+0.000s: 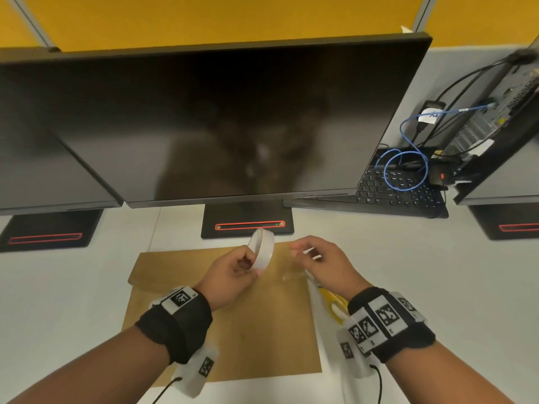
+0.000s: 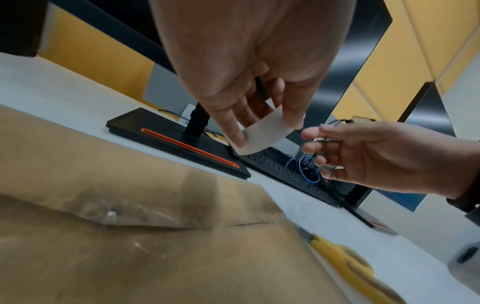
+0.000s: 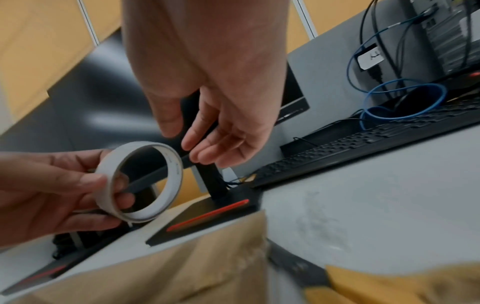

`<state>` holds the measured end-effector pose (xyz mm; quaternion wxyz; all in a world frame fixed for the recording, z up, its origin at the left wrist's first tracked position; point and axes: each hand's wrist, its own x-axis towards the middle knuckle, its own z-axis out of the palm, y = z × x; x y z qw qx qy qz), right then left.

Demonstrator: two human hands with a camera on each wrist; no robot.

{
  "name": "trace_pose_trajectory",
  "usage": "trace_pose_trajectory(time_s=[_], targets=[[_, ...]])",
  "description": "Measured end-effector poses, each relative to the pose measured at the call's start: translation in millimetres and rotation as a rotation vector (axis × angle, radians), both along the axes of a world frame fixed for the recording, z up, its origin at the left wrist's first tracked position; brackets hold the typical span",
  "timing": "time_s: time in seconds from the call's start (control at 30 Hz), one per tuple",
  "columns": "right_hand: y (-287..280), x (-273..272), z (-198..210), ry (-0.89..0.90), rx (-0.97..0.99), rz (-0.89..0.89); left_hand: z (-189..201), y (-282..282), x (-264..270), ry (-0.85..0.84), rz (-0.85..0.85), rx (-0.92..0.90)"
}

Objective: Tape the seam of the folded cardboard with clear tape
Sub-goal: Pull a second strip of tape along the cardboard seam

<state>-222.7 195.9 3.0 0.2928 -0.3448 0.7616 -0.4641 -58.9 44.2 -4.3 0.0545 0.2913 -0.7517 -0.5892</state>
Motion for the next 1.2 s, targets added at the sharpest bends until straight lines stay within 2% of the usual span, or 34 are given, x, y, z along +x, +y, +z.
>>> trace_pose_trajectory(time_s=[0.17, 0.33, 0.6, 0.93, 1.07, 1.13, 1.2], targets=[[-20.6, 18.1, 22.5, -0.097, -0.102, 0.078, 18.6, 2.9, 6.5, 0.175, 0.045, 0.133], [-30.9, 33.9, 34.7, -0.187, -0.198, 0.098, 21.4, 3.2, 18.4, 0.247, 0.004, 0.131], [-38.9, 58.3, 39.8, -0.171, -0.218, 0.112, 15.8, -9.3, 43.8, 0.264, -0.033, -0.052], [-46.5, 85.9, 40.3, -0.167, -0.255, 0.057, 17.0, -20.5, 63.9, 0.297, -0.064, -0.146], [-47.4, 89.1, 38.4, -0.311, -0.235, 0.065, 18.8, -28.9, 71.7, 0.285, -0.192, -0.370], [-46.2, 88.8, 42.3, -0.272, -0.175, 0.148, 21.7, -34.5, 73.8, 0.278, -0.264, -0.477], [-46.1, 88.9, 45.5, -0.252, -0.143, 0.210, 25.8, -39.0, 75.5, 0.277, -0.250, -0.517]])
